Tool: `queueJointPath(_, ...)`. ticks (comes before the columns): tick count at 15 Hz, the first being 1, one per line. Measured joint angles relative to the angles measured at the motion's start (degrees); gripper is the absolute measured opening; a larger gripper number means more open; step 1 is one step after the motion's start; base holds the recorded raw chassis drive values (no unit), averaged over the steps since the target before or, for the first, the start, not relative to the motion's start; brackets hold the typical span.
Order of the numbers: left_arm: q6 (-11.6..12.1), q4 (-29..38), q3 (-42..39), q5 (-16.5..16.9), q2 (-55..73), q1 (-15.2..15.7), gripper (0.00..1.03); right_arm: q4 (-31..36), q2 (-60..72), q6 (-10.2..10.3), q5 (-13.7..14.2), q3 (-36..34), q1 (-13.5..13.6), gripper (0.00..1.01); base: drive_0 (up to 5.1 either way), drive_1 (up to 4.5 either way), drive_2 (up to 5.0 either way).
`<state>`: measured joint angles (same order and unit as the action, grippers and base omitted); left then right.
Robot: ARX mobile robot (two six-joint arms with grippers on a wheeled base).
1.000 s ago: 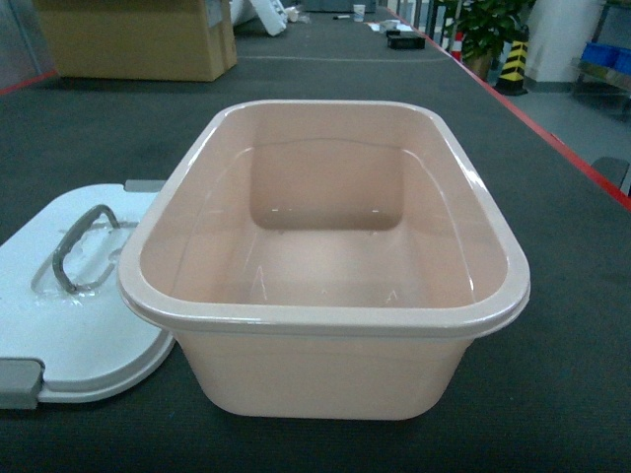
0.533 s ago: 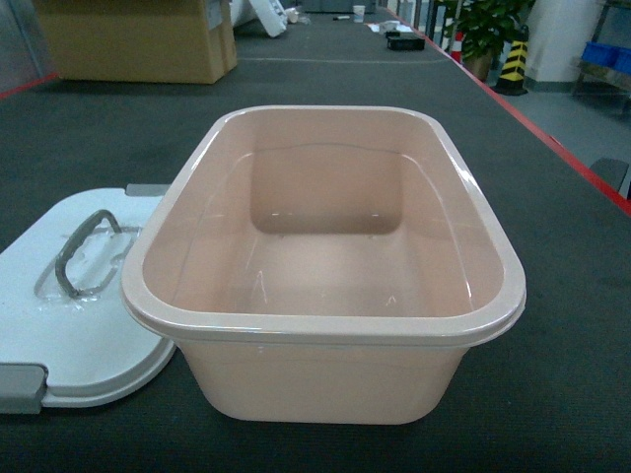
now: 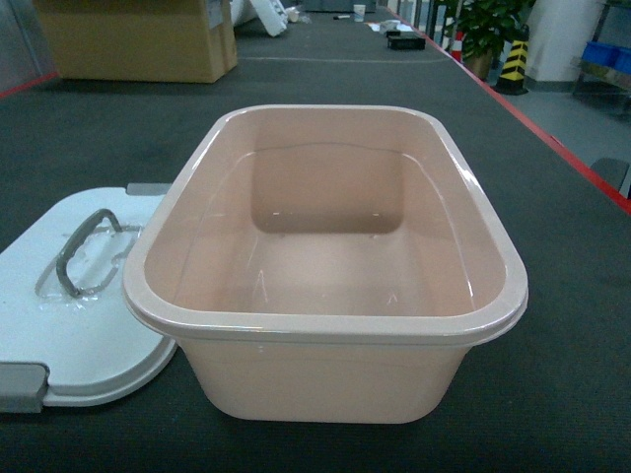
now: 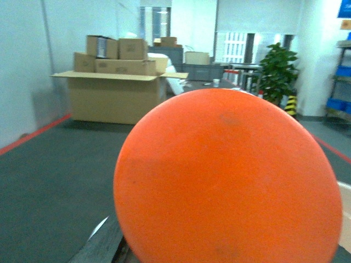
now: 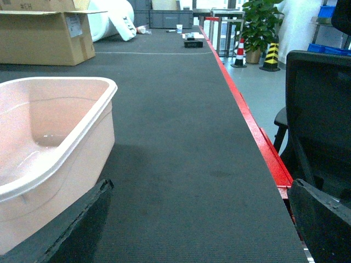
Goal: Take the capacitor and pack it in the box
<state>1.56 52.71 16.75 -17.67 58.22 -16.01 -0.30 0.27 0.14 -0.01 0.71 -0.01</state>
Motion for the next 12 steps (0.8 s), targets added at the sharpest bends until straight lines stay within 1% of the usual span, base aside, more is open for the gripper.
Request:
queueJointPath(1,-1.20,3.54,7.91,-0.20,11.58,-4.61,0.44,-0.02,0.00,0.00,0.00,0.00,0.00,0.98,0.0,0.00,0.0)
queueJointPath(2,-2.27,2.56,14.08,-0.09,21.38,-8.22,0.44,-0.02,0.00,0.00,-0.02,0.00,0.00,0.98,0.0,0.00,0.0)
queueJointPath(3,-3.76,0.55,19.82,0.68,30.01,-10.97,0.44,-0.02,0.00,0.00,0.00,0.00,0.00,0.98,0.0,0.00,0.0)
queueJointPath(4,-4.85,-0.20,24.30,1.11,35.78,-12.61,0.44,-0.02,0.00,0.00,0.00,0.00,0.00,0.98,0.0,0.00,0.0)
queueJointPath(5,-5.40,-0.33,27.63,1.51,40.04,-13.79,0.57,0.00,0.00,0.00,0.00,0.00,0.00,0.98,0.0,0.00,0.0)
queueJointPath(6,-5.51,0.11,28.68,1.11,42.60,-14.08,0.71,0.00,0.00,0.00,0.00,0.00,0.00,0.98,0.0,0.00,0.0)
queueJointPath(7,-5.40,0.87,27.56,0.66,42.16,-13.16,0.87,-0.02,0.00,0.00,0.02,0.00,0.00,0.98,0.0,0.00,0.0)
queueJointPath(8,-5.14,1.09,25.46,0.90,38.91,-10.93,1.00,-0.02,0.00,0.00,0.00,0.00,0.00,0.98,0.0,0.00,0.0)
queueJointPath(9,-4.59,1.18,23.10,1.92,34.21,-7.26,0.97,-0.02,0.00,0.00,0.00,0.00,0.00,0.98,0.0,0.00,0.0)
queueJointPath(10,-4.35,1.11,21.20,3.48,30.32,-2.93,0.98,-0.02,0.00,0.00,0.02,0.00,0.00,0.98,0.0,0.00,0.0)
queueJointPath(11,-3.82,2.08,19.30,6.27,28.30,2.99,0.98,-0.02,0.00,0.00,0.00,0.00,0.00,0.98,0.0,0.00,0.0)
queueJointPath(12,-2.49,4.11,17.79,8.87,30.75,9.51,0.98,0.00,0.00,0.00,0.00,0.00,0.00,0.98,0.0,0.00,0.0)
